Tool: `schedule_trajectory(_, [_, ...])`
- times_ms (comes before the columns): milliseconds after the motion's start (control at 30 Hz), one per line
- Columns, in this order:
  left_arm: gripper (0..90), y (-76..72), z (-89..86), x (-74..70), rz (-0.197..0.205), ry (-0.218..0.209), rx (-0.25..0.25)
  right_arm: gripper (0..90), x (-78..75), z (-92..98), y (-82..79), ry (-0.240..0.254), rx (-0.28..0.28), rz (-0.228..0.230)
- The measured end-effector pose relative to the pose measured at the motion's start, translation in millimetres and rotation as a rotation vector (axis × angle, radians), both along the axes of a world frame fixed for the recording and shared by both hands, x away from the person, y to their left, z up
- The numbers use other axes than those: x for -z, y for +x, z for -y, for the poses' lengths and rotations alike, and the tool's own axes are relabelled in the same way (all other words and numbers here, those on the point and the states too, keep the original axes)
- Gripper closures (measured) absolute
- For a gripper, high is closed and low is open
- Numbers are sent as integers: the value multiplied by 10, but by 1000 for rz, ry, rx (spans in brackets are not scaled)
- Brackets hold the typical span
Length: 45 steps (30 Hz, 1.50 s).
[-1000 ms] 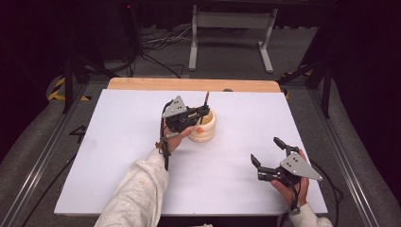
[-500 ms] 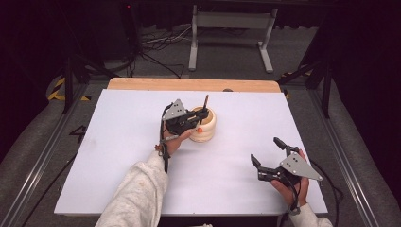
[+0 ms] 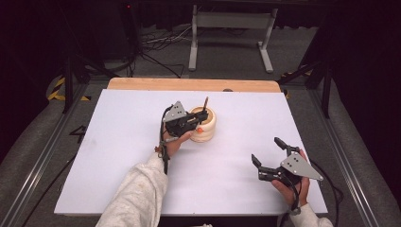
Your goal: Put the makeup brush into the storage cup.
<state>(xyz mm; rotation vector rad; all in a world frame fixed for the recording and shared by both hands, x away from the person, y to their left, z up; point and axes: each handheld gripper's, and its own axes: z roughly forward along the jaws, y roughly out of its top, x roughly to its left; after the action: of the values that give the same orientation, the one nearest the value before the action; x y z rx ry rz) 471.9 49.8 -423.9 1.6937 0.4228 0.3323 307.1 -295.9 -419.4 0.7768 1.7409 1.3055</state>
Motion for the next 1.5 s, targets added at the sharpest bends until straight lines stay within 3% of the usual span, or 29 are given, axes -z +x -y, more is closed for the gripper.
schedule_trajectory(500, [824,2,-41,10,-7,8,-19,65,4,0,4,-1,0,-3])
schedule_trajectory(600, [786,-13,-47,2,-11,5,-19,91,5,3,3,-3,-5,-8])
schedule_trajectory(700, [707,-47,-51,-15,12,27,-33,84,6,5,-1,-3,-4,-8])
schedule_trajectory(1033, [552,-151,-164,-155,80,27,-106,74,1,23,-4,3,0,-8])
schedule_trajectory(1367, [325,-222,-228,-256,116,41,-143,73,3,19,-6,-1,2,-9])
schedule_trajectory(1500, [290,-233,-240,-273,124,46,-141,74,3,23,-6,1,2,-10])
